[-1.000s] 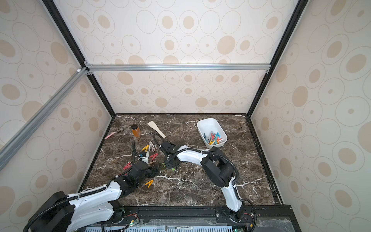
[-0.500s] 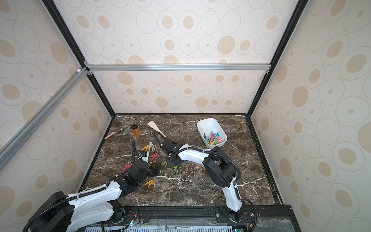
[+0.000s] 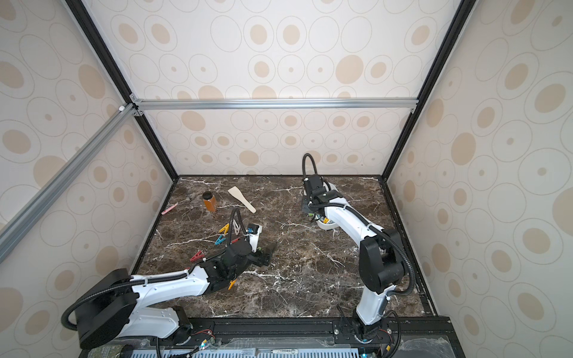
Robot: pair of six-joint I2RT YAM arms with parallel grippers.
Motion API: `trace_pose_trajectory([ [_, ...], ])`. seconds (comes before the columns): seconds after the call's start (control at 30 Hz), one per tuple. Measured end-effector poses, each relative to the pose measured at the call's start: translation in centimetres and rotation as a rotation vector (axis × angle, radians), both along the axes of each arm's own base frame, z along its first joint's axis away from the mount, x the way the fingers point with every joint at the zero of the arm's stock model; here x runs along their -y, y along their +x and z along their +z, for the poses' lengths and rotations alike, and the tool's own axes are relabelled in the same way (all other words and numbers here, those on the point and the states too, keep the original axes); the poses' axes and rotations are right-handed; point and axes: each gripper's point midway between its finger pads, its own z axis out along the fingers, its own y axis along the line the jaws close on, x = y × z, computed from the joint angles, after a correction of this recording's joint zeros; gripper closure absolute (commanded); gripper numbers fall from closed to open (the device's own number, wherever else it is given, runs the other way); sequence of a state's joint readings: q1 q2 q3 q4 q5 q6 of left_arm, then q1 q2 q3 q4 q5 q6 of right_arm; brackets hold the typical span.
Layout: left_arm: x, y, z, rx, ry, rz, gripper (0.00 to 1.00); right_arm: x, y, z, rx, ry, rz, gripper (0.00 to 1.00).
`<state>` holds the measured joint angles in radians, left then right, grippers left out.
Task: Put the clothespins into the storage box
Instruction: Place the clothespin in the storage box.
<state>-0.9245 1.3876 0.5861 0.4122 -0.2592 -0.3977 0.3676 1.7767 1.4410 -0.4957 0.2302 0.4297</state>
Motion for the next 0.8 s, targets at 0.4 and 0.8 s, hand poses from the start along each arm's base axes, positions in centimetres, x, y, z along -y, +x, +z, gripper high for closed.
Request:
trace_pose_trajectory([
  [0.4,2.2,0.7,-1.4,-0.019,0.021,-0.035,0.06,3.5,5.5,-5.0,-0.082,-0.013,-0.11,0.76],
  [0.8,-2.8,1.5,0.1,-0.041,-0.027,0.106,0.04,-8.8,-0.9,1.1,-0.003,0.046,0.179,0.69],
])
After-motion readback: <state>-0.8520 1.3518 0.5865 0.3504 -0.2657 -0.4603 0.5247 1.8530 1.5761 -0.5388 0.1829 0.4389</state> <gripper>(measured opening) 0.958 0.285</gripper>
